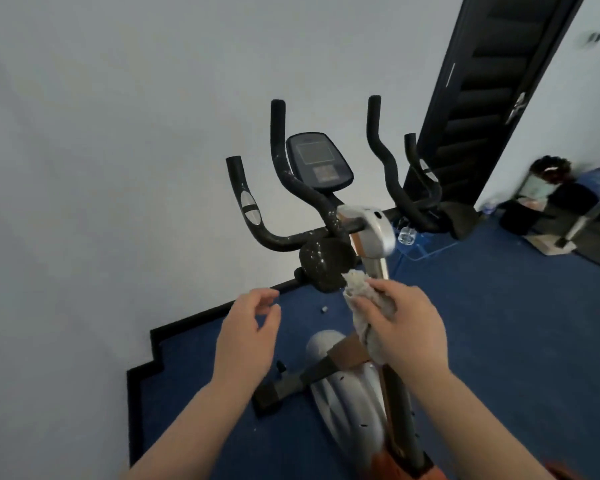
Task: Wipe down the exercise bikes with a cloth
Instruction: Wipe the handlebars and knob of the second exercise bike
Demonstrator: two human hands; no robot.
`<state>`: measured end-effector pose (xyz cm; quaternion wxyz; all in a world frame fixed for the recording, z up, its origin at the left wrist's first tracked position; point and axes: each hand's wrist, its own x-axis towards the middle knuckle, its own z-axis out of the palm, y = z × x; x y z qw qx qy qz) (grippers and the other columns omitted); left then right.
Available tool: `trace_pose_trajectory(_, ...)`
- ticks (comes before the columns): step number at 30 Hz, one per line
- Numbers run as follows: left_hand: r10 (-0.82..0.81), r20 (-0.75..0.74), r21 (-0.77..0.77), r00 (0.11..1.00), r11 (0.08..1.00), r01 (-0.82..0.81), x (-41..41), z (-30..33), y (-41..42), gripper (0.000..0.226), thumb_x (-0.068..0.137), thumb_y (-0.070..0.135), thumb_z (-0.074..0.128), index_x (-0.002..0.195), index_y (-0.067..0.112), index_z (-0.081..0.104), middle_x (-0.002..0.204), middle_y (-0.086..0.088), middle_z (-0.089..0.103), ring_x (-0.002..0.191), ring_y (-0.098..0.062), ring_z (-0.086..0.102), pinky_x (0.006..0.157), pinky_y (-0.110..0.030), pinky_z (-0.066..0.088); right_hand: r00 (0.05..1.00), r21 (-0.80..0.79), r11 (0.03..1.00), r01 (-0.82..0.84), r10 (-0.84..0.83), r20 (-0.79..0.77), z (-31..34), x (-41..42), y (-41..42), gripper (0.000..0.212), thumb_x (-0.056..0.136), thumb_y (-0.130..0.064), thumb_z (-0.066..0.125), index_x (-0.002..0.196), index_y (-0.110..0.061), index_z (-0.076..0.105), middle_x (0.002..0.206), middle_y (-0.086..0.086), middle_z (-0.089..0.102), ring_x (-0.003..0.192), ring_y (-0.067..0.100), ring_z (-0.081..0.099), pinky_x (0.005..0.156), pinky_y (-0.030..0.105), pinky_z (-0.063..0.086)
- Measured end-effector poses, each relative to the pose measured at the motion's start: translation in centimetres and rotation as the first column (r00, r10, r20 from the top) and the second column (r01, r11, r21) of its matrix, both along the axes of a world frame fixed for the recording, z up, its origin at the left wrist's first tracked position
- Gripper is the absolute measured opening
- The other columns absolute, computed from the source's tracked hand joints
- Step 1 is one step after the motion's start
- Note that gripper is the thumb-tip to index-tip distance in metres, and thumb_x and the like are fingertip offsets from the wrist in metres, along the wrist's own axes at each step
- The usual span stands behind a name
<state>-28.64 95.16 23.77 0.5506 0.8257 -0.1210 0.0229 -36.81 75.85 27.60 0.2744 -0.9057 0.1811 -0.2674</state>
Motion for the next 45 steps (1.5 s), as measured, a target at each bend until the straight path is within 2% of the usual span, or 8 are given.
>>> trace_pose_trajectory(5, -0.002, -0.020, -0.106, 1.000, 0.994, 0.000, 3.9, 0.8, -4.2, 0.017, 0.094, 0.032, 0.053, 0.107, 0.031, 0.063, 0.105, 0.018, 0.062, 0.093, 0.018, 0.052, 0.072, 0.001, 0.038, 0.979, -0.353, 0.920, -0.169, 0.198, 0.047, 3.0, 7.7, -2.7, 0.025, 0.085, -0.027, 0.065, 0.110, -0.028, 0.064, 0.105, -0.012, 0.065, 0.099, 0.015, 0.050, 0.069, 0.023, 0.041)
trace_pose_trajectory(10, -0.049, -0.043, -0.187, 0.998, 0.982, 0.040, 5.4, 0.0, -6.7, 0.021, 0.097, 0.032, 0.048, 0.112, 0.032, 0.061, 0.107, 0.017, 0.066, 0.097, 0.011, 0.058, 0.077, -0.005, 0.043, 0.898, -0.582, 0.684, -0.440, 0.334, -0.286, 1.7, 12.5, -2.1, 0.032, 0.087, -0.016, 0.053, 0.118, -0.023, 0.061, 0.123, 0.000, 0.052, 0.110, 0.022, 0.044, 0.080, 0.032, 0.039)
trace_pose_trajectory(15, -0.149, -0.077, -0.235, 0.986, 0.963, 0.128, 5.7, -1.3, -6.8, 0.024, 0.099, 0.035, 0.045, 0.117, 0.037, 0.060, 0.107, 0.030, 0.066, 0.102, 0.012, 0.058, 0.080, -0.002, 0.042, 0.847, -0.577, 0.629, -0.521, 0.298, -0.440, 2.5, 11.0, -4.1, 0.027, 0.083, -0.016, 0.058, 0.109, -0.022, 0.065, 0.116, -0.001, 0.051, 0.102, 0.020, 0.045, 0.069, 0.032, 0.044)
trace_pose_trajectory(21, -0.267, -0.101, -0.261, 0.958, 0.937, 0.234, 7.0, -1.6, -6.1, 0.026, 0.098, 0.035, 0.044, 0.119, 0.031, 0.060, 0.109, 0.019, 0.068, 0.105, 0.004, 0.061, 0.084, -0.007, 0.045, 0.910, -0.492, 0.769, -0.408, 0.301, -0.285, 4.3, 13.6, -2.9, 0.024, 0.088, -0.017, 0.056, 0.107, -0.026, 0.065, 0.113, -0.005, 0.053, 0.107, 0.017, 0.045, 0.080, 0.032, 0.048)
trace_pose_trajectory(30, -0.320, -0.096, -0.272, 0.943, 0.919, 0.284, 7.5, -2.0, -5.9, 0.024, 0.097, 0.039, 0.044, 0.112, 0.039, 0.061, 0.110, 0.019, 0.068, 0.105, 0.004, 0.060, 0.082, -0.006, 0.044, 0.827, -0.365, 0.791, -0.490, 0.292, -0.480, 0.9, 7.2, -7.1, 0.020, 0.090, -0.024, 0.055, 0.104, -0.031, 0.067, 0.105, -0.012, 0.052, 0.099, 0.010, 0.050, 0.068, 0.020, 0.033)
trace_pose_trajectory(34, -0.320, -0.103, -0.310, 0.942, 0.910, 0.275, 7.2, -1.9, -6.1, 0.025, 0.098, 0.036, 0.043, 0.115, 0.032, 0.062, 0.110, 0.017, 0.068, 0.105, 0.003, 0.060, 0.081, -0.006, 0.043, 0.961, -0.131, 0.952, -0.275, 0.272, -0.039, 3.1, 8.5, -7.2, 0.015, 0.086, -0.021, 0.062, 0.098, -0.024, 0.072, 0.094, -0.009, 0.057, 0.084, 0.008, 0.053, 0.069, 0.017, 0.038)
trace_pose_trajectory(39, -0.294, -0.106, -0.368, 0.950, 0.899, 0.237, 6.8, -1.7, -6.2, 0.032, 0.092, 0.041, 0.046, 0.117, 0.027, 0.060, 0.109, 0.019, 0.067, 0.103, 0.005, 0.059, 0.078, -0.005, 0.043, 0.934, -0.163, 0.920, -0.357, 0.346, -0.091, 0.6, 12.0, -0.8, 0.023, 0.093, -0.020, 0.054, 0.111, -0.016, 0.068, 0.114, -0.002, 0.060, 0.105, 0.015, 0.051, 0.090, 0.030, 0.044)
trace_pose_trajectory(45, -0.294, -0.116, -0.371, 0.949, 0.899, 0.233, 6.6, -1.8, -6.1, 0.033, 0.092, 0.039, 0.044, 0.116, 0.023, 0.061, 0.109, 0.016, 0.068, 0.105, 0.004, 0.059, 0.081, -0.006, 0.044, 0.800, -0.181, 0.794, -0.580, 0.514, -0.309, 0.4, 8.0, -4.1, 0.022, 0.089, -0.018, 0.058, 0.107, -0.023, 0.070, 0.108, -0.008, 0.065, 0.102, 0.012, 0.056, 0.089, 0.034, 0.047)
